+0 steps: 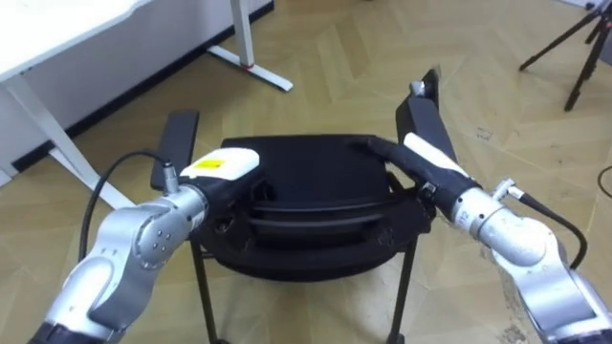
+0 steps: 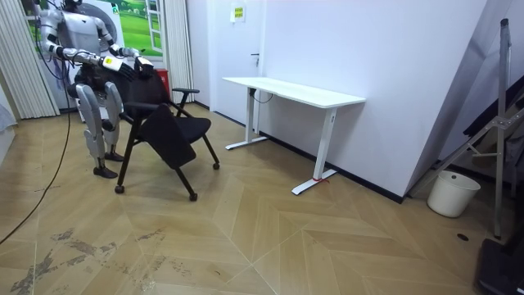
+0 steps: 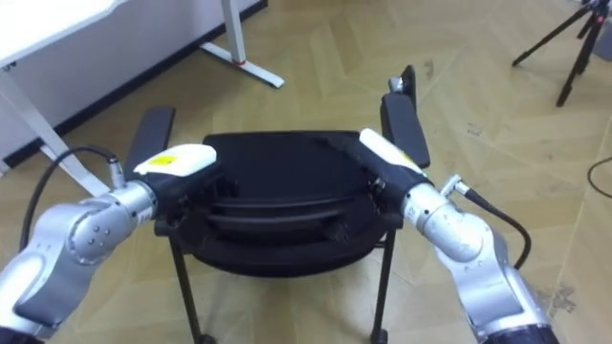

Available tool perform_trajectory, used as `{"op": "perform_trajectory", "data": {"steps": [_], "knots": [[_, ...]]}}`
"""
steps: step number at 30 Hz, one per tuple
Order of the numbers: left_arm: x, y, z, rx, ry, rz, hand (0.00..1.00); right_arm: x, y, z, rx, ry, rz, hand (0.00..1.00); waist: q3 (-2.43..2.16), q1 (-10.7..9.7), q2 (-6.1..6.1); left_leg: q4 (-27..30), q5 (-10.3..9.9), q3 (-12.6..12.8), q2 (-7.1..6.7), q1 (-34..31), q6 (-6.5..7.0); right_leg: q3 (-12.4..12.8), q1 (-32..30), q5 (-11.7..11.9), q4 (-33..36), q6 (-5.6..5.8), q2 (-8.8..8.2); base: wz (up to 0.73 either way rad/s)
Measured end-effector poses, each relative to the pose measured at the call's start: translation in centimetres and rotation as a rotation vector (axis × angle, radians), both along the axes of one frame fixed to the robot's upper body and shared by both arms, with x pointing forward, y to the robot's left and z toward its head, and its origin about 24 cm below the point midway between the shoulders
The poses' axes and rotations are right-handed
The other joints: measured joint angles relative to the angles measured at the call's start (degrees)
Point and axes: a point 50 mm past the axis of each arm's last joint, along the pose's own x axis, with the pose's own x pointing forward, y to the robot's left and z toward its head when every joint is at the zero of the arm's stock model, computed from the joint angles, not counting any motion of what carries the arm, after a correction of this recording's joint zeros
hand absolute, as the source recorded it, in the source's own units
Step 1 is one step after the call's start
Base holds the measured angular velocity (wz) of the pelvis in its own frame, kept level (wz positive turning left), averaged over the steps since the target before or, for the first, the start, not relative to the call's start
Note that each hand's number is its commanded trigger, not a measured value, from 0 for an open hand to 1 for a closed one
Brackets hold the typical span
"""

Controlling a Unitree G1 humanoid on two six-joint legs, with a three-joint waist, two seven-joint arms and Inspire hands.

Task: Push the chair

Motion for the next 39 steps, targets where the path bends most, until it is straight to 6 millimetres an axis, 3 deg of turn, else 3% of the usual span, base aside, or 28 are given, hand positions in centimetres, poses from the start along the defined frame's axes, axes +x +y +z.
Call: {"op": "perform_trajectory", "data": {"steps": [13,25,39], "knots": [[-0.3,-0.6,0.3,0.01,0.014,-0.06,1.0,-0.3,-0.1,0.1,-0.054,0.012,0.034,1.0,-0.14,2.86,-0.21,1.04,-0.07,0.29,-0.26,-0.45,0.12,0.19,-0.04,-0.08,0.01,0.18,-0.16,0.0],[-0.3,-0.8,0.5,0.011,0.01,-0.083,1.0,-0.3,-0.3,0.2,-0.055,0.009,0.03,1.0,-0.16,2.59,-0.68,1.04,-0.07,0.26,-0.41,-0.88,0.13,-1.18,-0.07,-0.27,0.03,0.28,-0.68,0.03],[0.1,-1.0,1.3,0.017,-0.024,-0.104,1.0,-0.4,0.1,1.3,-0.161,-0.061,0.042,1.0,0.51,2.85,-1.55,1.59,-0.05,0.17,-0.68,-2.33,0.15,-0.79,-1.54,-0.42,0.94,0.45,-0.95,0.01]]}}
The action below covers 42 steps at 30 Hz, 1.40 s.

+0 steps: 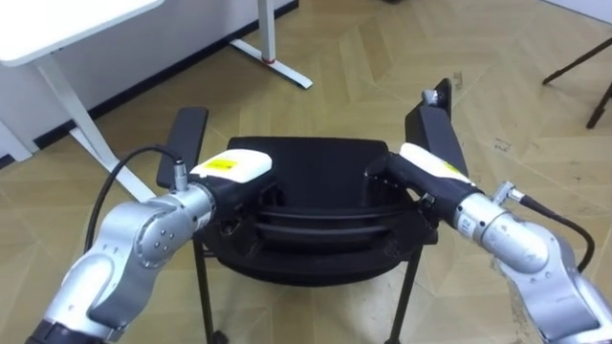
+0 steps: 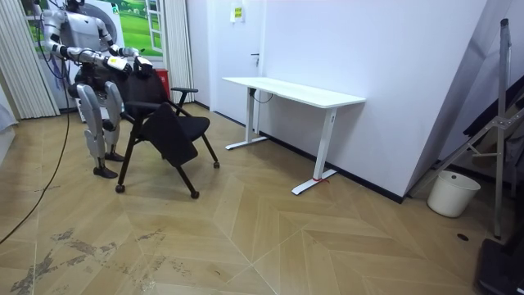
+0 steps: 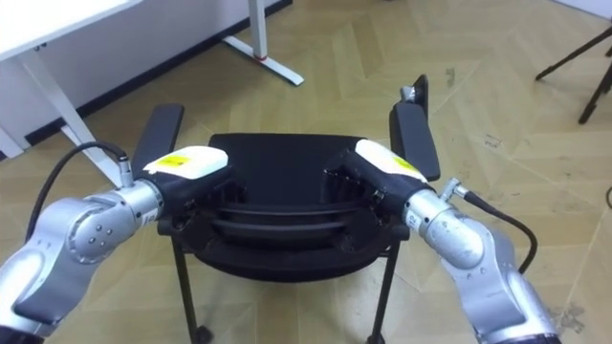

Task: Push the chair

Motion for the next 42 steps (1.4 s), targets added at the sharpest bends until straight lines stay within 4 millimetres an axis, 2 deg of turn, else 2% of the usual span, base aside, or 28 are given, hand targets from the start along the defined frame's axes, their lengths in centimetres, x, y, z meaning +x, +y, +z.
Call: {"op": "perform_trajectory", "data": {"steps": [10,14,33,42], "knots": [[0.2,0.1,0.3,0.013,-0.01,-0.012,1.0,0.2,0.3,0.5,-0.039,-0.025,0.009,1.0,0.25,0.05,-0.13,0.1,0.0,0.02,-0.01,-0.35,0.0,-0.32,-0.4,-0.04,0.29,-0.02,-0.04,0.0],[0.4,0.1,0.6,0.018,-0.016,-0.011,1.0,0.4,0.4,0.7,-0.046,-0.039,0.01,1.0,0.83,0.01,-0.23,0.18,0.0,0.05,-0.02,-0.5,0.0,-0.34,-0.5,-0.01,0.3,-0.05,-0.03,0.0],[0.6,0.1,0.8,0.029,-0.002,-0.007,1.0,0.8,0.6,1.2,-0.077,-0.016,0.026,1.0,0.82,0.14,-0.3,0.35,0.05,0.06,0.01,-0.78,0.08,-0.25,-0.64,0.02,0.38,-0.09,-0.01,0.0],[0.6,0.0,0.8,0.035,-0.01,-0.006,1.0,0.8,0.7,1.1,-0.091,-0.018,0.031,1.0,0.7,0.21,-0.86,0.82,0.05,0.05,0.08,-0.79,0.08,-0.25,-0.67,-0.4,1.15,-0.24,-0.08,0.0]]}}
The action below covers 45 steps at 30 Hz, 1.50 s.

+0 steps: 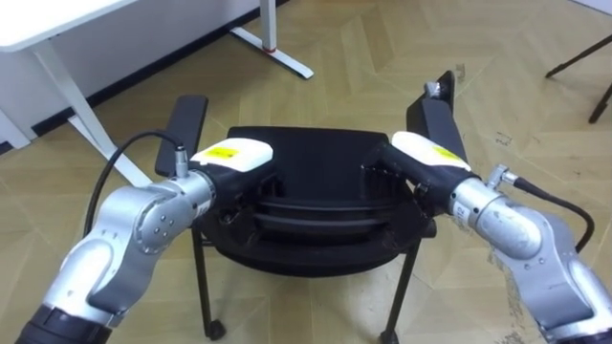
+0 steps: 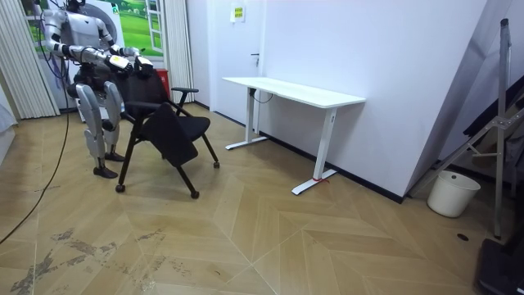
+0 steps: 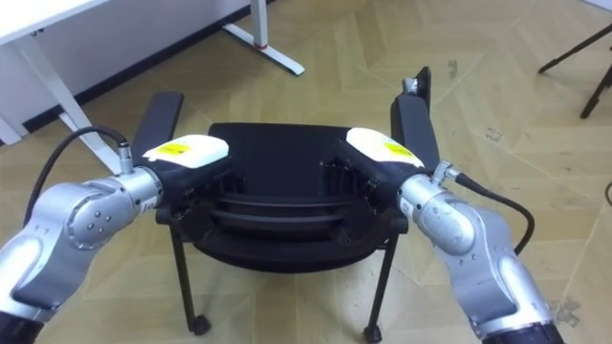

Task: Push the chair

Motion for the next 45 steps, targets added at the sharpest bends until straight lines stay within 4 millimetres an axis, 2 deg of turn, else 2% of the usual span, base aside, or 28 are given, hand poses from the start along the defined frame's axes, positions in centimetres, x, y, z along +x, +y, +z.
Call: {"op": "perform_trajectory", "data": {"steps": [4,6,9,10,11,12,13,15,16,18,19,20,21,22,24,27,28,30,31,32,33,34,35,37,40,42,44,45], "knots": [[0.0,0.0,-0.2,0.008,0.006,0.001,1.0,-0.1,0.2,-0.2,-0.008,0.007,0.008,1.0,-0.04,0.04,-0.73,6.06,-1.15,1.29,0.39,-1.92,-0.51,-1.3,-0.49,-2.21,3.37,-0.58,-0.42,0.07],[-0.1,0.1,-0.4,0.009,0.014,0.001,1.0,-0.1,0.3,-0.4,-0.01,0.015,0.011,1.0,-0.17,0.08,-1.0,12.19,-2.33,2.57,1.1,-3.9,-1.2,-2.37,-0.83,-4.39,6.42,-1.24,-0.69,0.15],[-0.1,0.2,-1.1,0.002,0.04,0.003,1.0,-0.2,0.4,-0.7,-0.025,0.025,0.02,1.0,-0.03,0.16,-1.12,26.07,-2.32,4.78,2.91,-8.52,-1.37,-3.21,-0.68,-8.39,11.69,-2.4,-0.97,0.15],[-0.1,0.2,-1.4,-0.005,0.052,0.004,1.0,-0.2,0.3,-0.9,-0.024,0.028,0.021,1.0,0.19,0.09,-0.62,32.24,-1.71,5.06,4.35,-10.51,-1.21,-3.4,-0.08,-10.23,13.55,-2.97,-0.68,0.17],[-0.1,0.2,-1.8,-0.01,0.068,0.005,1.0,-0.2,0.2,-1.2,-0.026,0.038,0.023,1.0,0.41,0.06,-0.31,37.67,0.42,5.12,5.39,-12.35,-0.83,-3.17,0.54,-11.88,15.11,-3.24,-0.17,0.18],[-0.2,0.2,-2.0,-0.013,0.076,0.006,1.0,-0.3,0.2,-1.4,-0.026,0.041,0.024,1.0,0.41,0.07,-0.32,40.12,1.98,5.13,5.68,-13.47,-0.31,-2.99,1.07,-12.76,15.63,-3.68,-0.06,0.1],[-0.2,0.3,-2.2,-0.018,0.087,0.006,1.0,-0.3,0.2,-1.4,-0.027,0.043,0.028,1.0,0.37,0.27,-0.55,44.07,5.07,5.1,5.91,-15.7,-0.01,-2.46,1.67,-13.89,16.85,-4.47,-0.13,0.15],[-0.2,0.2,-2.2,-0.021,0.088,0.005,1.0,-0.3,0.2,-1.1,-0.04,0.026,0.037,1.0,0.39,0.29,-0.51,44.6,3.09,5.1,4.17,-19.34,0.99,-2.33,1.18,-15.01,18.43,-5.06,-0.62,0.11],[-0.2,0.2,-2.1,-0.027,0.081,0.003,1.0,-0.3,0.1,-0.9,-0.049,0.01,0.044,1.0,0.34,0.17,-0.65,42.37,2.07,5.22,2.16,-22.15,1.42,-1.94,0.74,-15.23,19.06,-4.95,-0.93,-0.23],[-0.2,0.2,-2.1,-0.032,0.082,0.0,1.0,-0.3,0.1,-0.8,-0.054,-0.003,0.05,1.0,0.26,1.66,-0.55,34.34,2.02,5.98,-0.25,-24.14,1.39,-1.31,0.57,-15.41,19.15,-5.19,-0.92,-0.43],[-0.2,0.3,-2.0,-0.034,0.081,-0.006,1.0,-0.4,0.1,-0.8,-0.052,-0.005,0.053,1.0,0.13,2.26,-0.45,27.24,2.5,6.41,-1.25,-24.35,1.35,-1.17,0.52,-15.88,19.2,-5.22,-0.8,-0.28],[-0.2,0.2,-2.0,-0.034,0.079,-0.015,1.0,-0.5,-0.1,-0.8,-0.055,-0.007,0.054,1.0,-0.22,2.49,-0.45,20.37,3.11,6.89,-2.36,-24.12,1.37,-1.13,0.69,-16.66,19.44,-5.0,-0.67,-0.17],[-0.2,0.2,-1.9,-0.035,0.076,-0.02,1.0,-0.7,-0.2,-0.8,-0.058,-0.012,0.054,1.0,-0.38,2.48,-0.56,17.9,3.94,6.8,-2.84,-24.0,2.15,-1.02,0.75,-17.11,19.64,-4.86,-0.66,-0.14],[-0.3,0.1,-1.9,-0.035,0.077,-0.032,1.0,-1.0,-0.3,-0.9,-0.059,-0.015,0.05,1.0,-0.73,2.78,-1.04,16.34,6.33,6.74,-3.52,-23.38,3.23,0.06,1.08,-17.83,19.87,-4.44,-0.84,-0.21],[-0.4,0.0,-1.6,-0.039,0.074,-0.046,1.0,-1.3,-0.4,-0.6,-0.069,-0.033,0.046,1.0,-0.95,3.23,-1.27,15.39,7.65,7.37,-4.42,-22.21,4.72,1.35,1.84,-18.43,19.66,-3.53,-1.37,-0.25],[-0.4,-0.2,-1.4,-0.053,0.066,-0.06,1.0,-1.6,-0.5,0.0,-0.094,-0.059,0.053,1.0,-0.94,2.69,-1.42,15.43,6.61,9.3,-6.17,-20.38,6.99,2.27,3.45,-19.6,19.52,-1.48,-3.38,-0.17],[-0.4,-0.2,-1.2,-0.053,0.057,-0.06,1.0,-1.6,-0.5,0.3,-0.102,-0.071,0.055,1.0,-1.03,2.63,-1.73,15.65,5.54,9.92,-6.89,-19.98,7.63,1.98,2.78,-20.29,22.55,-0.33,-4.84,-0.23],[-0.2,-0.3,-1.0,-0.055,0.046,-0.063,1.0,-1.5,-0.6,0.6,-0.102,-0.086,0.053,1.0,-1.04,2.09,-1.68,17.15,3.48,10.94,-7.46,-19.83,8.73,0.67,-0.81,-19.39,31.4,2.02,-7.43,-0.21],[-0.2,-0.3,-0.8,-0.055,0.042,-0.065,1.0,-1.5,-0.6,0.7,-0.104,-0.089,0.054,1.0,-1.01,1.94,-1.75,18.19,2.33,11.26,-7.68,-19.3,8.89,0.08,-3.41,-17.28,38.1,3.82,-9.18,-0.1],[-0.2,-0.3,-0.9,-0.055,0.045,-0.067,1.0,-1.6,-0.6,0.6,-0.107,-0.082,0.056,1.0,-0.94,1.2,-1.79,18.68,0.99,11.23,-7.87,-18.01,9.34,0.02,-5.17,-13.61,43.53,3.92,-10.44,-0.03],[-0.3,-0.4,-1.0,-0.053,0.048,-0.07,1.0,-1.7,-0.7,0.5,-0.108,-0.077,0.056,1.0,-0.92,0.9,-1.77,18.67,0.53,11.18,-7.93,-17.32,9.51,0.09,-5.94,-11.59,45.71,4.04,-10.87,0.05],[-0.4,-0.5,-1.1,-0.048,0.052,-0.078,1.0,-1.8,-0.7,0.3,-0.107,-0.07,0.058,1.0,-0.67,0.47,-1.4,18.63,-0.43,10.91,-7.88,-15.83,9.7,0.2,-7.22,-7.78,48.91,4.29,-11.29,-0.05],[-0.4,-0.4,-1.1,-0.051,0.054,-0.08,1.0,-1.9,-0.7,0.3,-0.104,-0.07,0.061,1.0,-0.58,0.31,-1.23,18.64,-1.49,10.74,-7.91,-14.75,9.87,0.23,-8.24,-6.78,51.01,4.74,-11.65,-0.1],[-0.4,-0.2,-1.0,-0.05,0.042,-0.08,1.0,-1.9,-0.7,0.3,-0.097,-0.076,0.064,1.0,-0.26,-0.01,-0.75,18.5,-2.74,10.72,-7.86,-13.5,10.12,0.28,-10.5,-8.39,51.94,4.41,-11.8,-0.05],[-0.3,0.0,-0.9,-0.06,0.025,-0.073,1.0,-1.9,-0.7,0.5,-0.072,-0.084,0.063,1.0,0.22,-0.33,0.04,18.53,-4.5,10.71,-7.45,-11.79,10.08,0.29,-16.13,-11.01,47.59,3.83,-11.46,0.01],[-0.3,0.1,-0.9,-0.06,0.023,-0.073,1.0,-1.9,-0.6,0.5,-0.068,-0.086,0.066,1.0,0.64,-0.3,0.91,18.85,-6.0,9.97,-6.85,-10.47,9.5,1.14,-18.15,-11.23,39.08,3.81,-9.4,0.08],[-0.3,0.3,-0.8,-0.061,0.018,-0.07,1.0,-1.9,-0.5,0.6,-0.064,-0.089,0.074,1.0,0.6,-1.67,1.03,19.36,-7.94,8.46,-6.54,-8.92,8.8,2.33,-18.43,-8.16,23.93,3.4,-7.44,0.36],[-0.3,0.3,-0.8,-0.064,0.017,-0.069,1.0,-1.9,-0.5,0.7,-0.064,-0.091,0.075,1.0,0.59,-1.82,1.21,19.59,-8.54,7.95,-6.43,-8.84,8.47,2.27,-18.21,-5.82,21.56,2.86,-6.92,0.39]]}}
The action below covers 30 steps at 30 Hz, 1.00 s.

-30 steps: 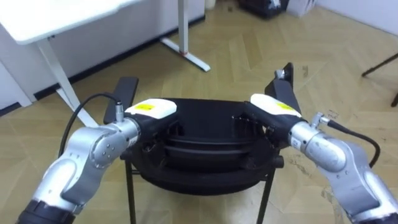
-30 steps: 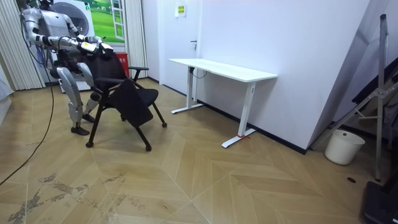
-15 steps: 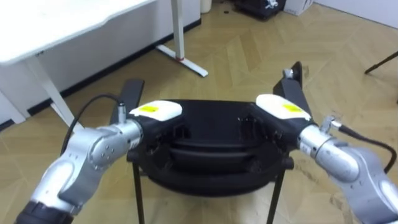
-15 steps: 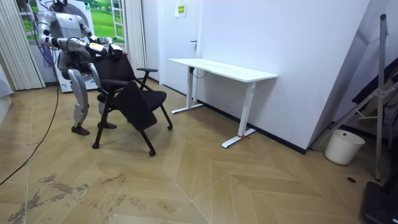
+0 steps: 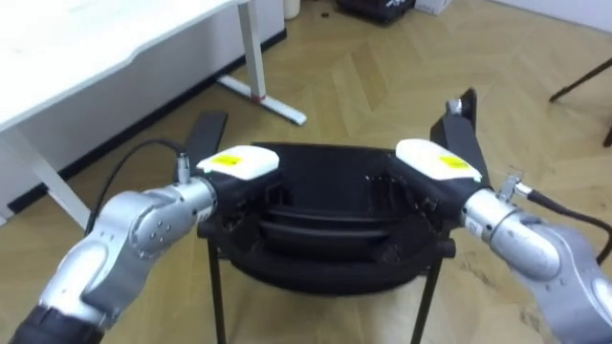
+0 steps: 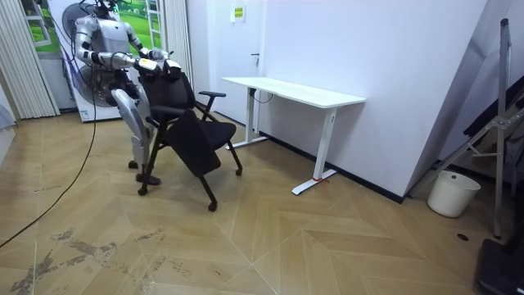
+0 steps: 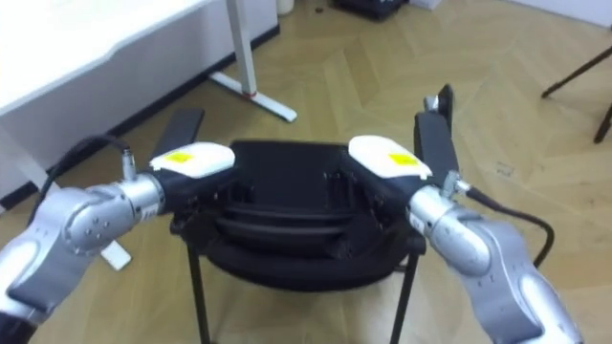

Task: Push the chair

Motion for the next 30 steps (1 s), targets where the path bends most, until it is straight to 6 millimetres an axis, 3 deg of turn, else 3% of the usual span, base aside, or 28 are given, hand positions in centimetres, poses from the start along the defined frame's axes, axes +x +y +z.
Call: {"op": "perform_trajectory", "data": {"steps": [2,4,6,10,12,14,15,17,18,22,24,25,28,30], "knots": [[0.0,0.0,0.1,-0.001,-0.005,0.002,1.0,0.0,0.0,0.2,-0.002,-0.007,0.005,1.0,-0.85,-0.8,0.58,0.9,-1.7,-1.67,0.9,0.67,-1.66,0.14,1.22,4.07,-1.55,-2.42,1.56,0.31],[0.2,0.0,0.3,-0.007,-0.021,0.004,1.0,0.3,0.0,0.4,-0.005,-0.017,0.001,1.0,-1.17,-0.7,0.97,0.93,-2.3,-1.72,2.39,1.06,-2.76,-0.84,1.63,3.73,-1.22,-3.6,2.61,0.06],[0.3,-0.1,0.4,-0.012,-0.028,0.006,1.0,0.5,0.1,0.6,-0.017,-0.02,-0.001,1.0,-1.12,-0.11,0.99,0.31,-2.52,-1.46,3.79,2.48,-3.43,-2.05,2.81,2.65,-0.92,-4.65,3.51,-0.03],[0.2,-0.2,0.5,-0.018,-0.033,0.005,1.0,0.7,0.0,0.7,-0.031,-0.012,-0.003,1.0,-1.16,0.17,0.45,3.41,-2.82,-1.38,6.25,4.0,-5.1,-3.53,5.21,-2.14,1.15,-5.96,4.88,0.1],[0.2,-0.2,0.4,-0.021,-0.034,0.006,1.0,0.8,0.0,0.6,-0.031,-0.004,-0.002,1.0,-0.86,0.15,-0.42,7.94,-1.73,-0.84,7.53,3.62,-7.05,-4.85,7.09,-4.2,2.02,-6.56,4.83,0.27],[0.2,-0.1,0.3,-0.023,-0.03,0.007,1.0,0.8,0.0,0.3,-0.035,0.008,-0.003,1.0,-0.55,0.38,-1.07,13.9,0.09,1.1,10.53,2.69,-9.19,-6.49,10.2,-6.33,1.56,-7.57,5.99,0.25],[0.2,-0.1,0.2,-0.025,-0.029,0.009,1.0,0.8,0.0,0.2,-0.035,0.011,-0.003,1.0,-0.49,0.46,-1.32,15.22,0.88,1.67,11.18,2.57,-9.22,-6.7,10.96,-6.73,1.34,-7.82,6.21,0.2],[0.1,0.0,-0.4,-0.035,-0.016,0.024,1.0,0.8,0.1,-0.2,-0.043,0.029,-0.003,1.0,-0.57,0.7,-2.59,19.61,6.29,3.21,12.68,1.44,-8.76,-7.39,14.17,-7.79,-0.35,-8.43,6.35,0.22],[0.0,-0.1,-0.5,-0.042,-0.017,0.029,1.0,0.8,0.1,-0.3,-0.047,0.031,-0.003,1.0,-0.53,1.07,-2.9,20.39,7.79,3.14,12.68,1.06,-8.7,-7.42,14.94,-7.87,-1.0,-8.58,6.25,0.21],[0.0,-0.3,-0.6,-0.069,-0.051,0.049,1.0,1.3,-0.2,-0.1,-0.068,0.03,-0.018,1.0,-0.51,1.49,-4.39,20.61,7.07,3.2,13.42,-8.78,-8.21,-8.71,16.95,-8.12,-3.74,-9.31,6.02,0.13],[-0.2,-0.4,-0.8,-0.077,-0.058,0.057,1.0,1.3,-0.1,-0.1,-0.083,0.024,-0.018,1.0,-0.55,1.86,-4.45,15.93,7.22,4.05,13.21,-13.0,-8.37,-8.75,17.67,-8.31,-4.4,-9.42,6.06,-0.04],[-0.3,-0.4,-0.9,-0.081,-0.061,0.057,1.0,1.3,-0.2,-0.1,-0.091,0.022,-0.016,1.0,-0.55,1.84,-4.43,10.97,8.03,5.14,13.11,-14.94,-8.37,-9.06,18.53,-8.41,-5.17,-9.29,6.14,0.09],[-0.4,-0.5,-1.0,-0.083,-0.056,0.053,1.0,1.1,-0.1,0.0,-0.107,0.026,-0.007,1.0,-0.62,1.44,-3.9,-1.15,14.71,8.23,11.03,-16.63,-6.64,-10.91,20.67,-9.7,-5.9,-8.55,6.25,0.11],[-0.7,-0.4,-0.9,-0.083,-0.056,0.051,1.0,1.1,0.0,0.1,-0.122,0.027,0.005,1.0,-0.82,1.99,-3.48,-4.29,18.34,8.14,9.76,-16.17,-4.26,-13.12,21.92,-11.05,-5.92,-7.68,5.92,-0.14]]}}
